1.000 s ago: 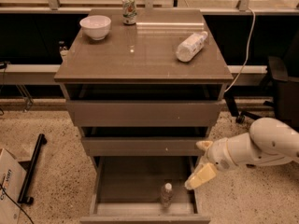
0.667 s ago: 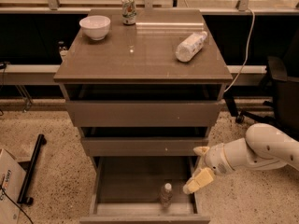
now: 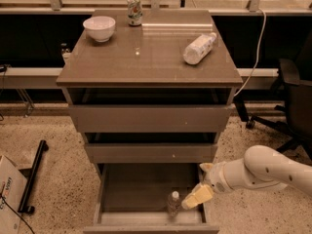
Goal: Pick water bottle from bottom drawer and place on counter
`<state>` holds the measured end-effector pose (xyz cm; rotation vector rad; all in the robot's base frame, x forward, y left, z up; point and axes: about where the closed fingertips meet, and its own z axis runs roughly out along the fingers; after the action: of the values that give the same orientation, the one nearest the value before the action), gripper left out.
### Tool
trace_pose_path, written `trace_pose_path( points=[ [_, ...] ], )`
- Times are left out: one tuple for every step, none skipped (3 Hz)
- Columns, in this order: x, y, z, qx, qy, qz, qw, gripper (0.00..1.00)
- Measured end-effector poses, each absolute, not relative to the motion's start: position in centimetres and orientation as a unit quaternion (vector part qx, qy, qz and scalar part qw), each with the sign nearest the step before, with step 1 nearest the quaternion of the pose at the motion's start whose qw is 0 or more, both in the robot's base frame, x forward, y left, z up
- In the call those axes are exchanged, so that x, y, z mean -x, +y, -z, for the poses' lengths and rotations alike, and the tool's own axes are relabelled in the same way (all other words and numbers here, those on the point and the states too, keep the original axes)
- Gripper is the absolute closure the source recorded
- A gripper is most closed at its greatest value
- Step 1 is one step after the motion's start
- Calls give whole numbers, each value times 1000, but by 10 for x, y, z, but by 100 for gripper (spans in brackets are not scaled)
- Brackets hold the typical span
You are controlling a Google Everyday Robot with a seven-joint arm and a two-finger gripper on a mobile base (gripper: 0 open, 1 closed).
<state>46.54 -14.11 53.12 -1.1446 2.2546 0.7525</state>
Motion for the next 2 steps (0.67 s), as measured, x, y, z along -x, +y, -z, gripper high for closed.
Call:
trace_pose_path(
  points=[
    [-471, -143, -491, 390, 838, -269, 270, 0],
    [-479, -143, -439, 358, 847, -273, 284, 0]
  ],
)
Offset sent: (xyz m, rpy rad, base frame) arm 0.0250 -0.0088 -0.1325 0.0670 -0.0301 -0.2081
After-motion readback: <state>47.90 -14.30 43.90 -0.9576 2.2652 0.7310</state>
